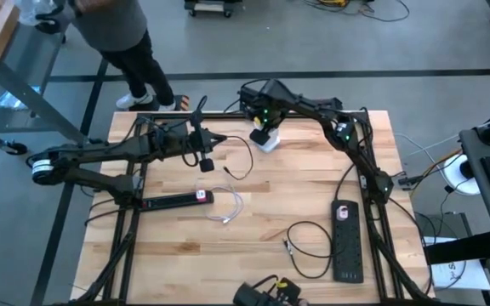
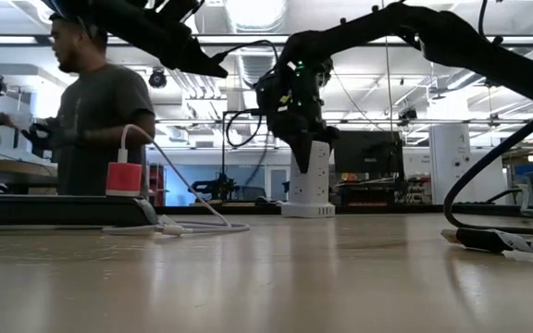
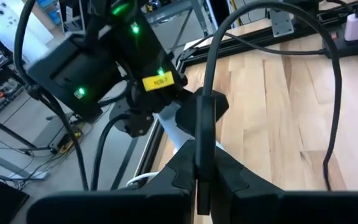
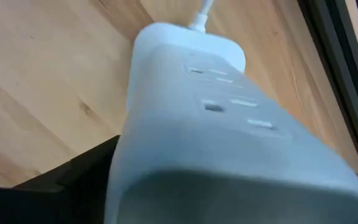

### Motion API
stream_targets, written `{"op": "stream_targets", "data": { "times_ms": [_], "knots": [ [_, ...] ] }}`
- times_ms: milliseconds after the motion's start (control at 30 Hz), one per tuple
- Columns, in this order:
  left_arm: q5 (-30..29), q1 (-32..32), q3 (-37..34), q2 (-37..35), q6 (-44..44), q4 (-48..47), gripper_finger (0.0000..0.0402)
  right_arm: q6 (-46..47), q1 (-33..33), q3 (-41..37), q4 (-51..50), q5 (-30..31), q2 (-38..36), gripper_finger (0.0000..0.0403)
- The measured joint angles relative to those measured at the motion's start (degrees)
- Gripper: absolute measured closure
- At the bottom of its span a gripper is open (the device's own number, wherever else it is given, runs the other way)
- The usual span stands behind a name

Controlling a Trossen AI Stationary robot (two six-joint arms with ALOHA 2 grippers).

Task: Insert USB
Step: Insert the black charger cable into the white outlet extension

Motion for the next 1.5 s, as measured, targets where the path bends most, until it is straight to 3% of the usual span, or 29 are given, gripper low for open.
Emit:
{"op": "stream_targets", "data": {
  "times_ms": [1233, 1500],
  "knots": [
    [-0.07, 0.00, -0.13, 0.01, -1.21, -1.85, 0.0397, -2.24, 0.26, 0.00, 4.45, -0.63, -2.50, 0.0059],
    [-0.09, 0.01, -0.13, 0.00, -1.32, -2.02, 0.0397, -1.44, 0.19, 0.00, 6.35, -0.85, -2.09, 0.0022]
  ]
}}
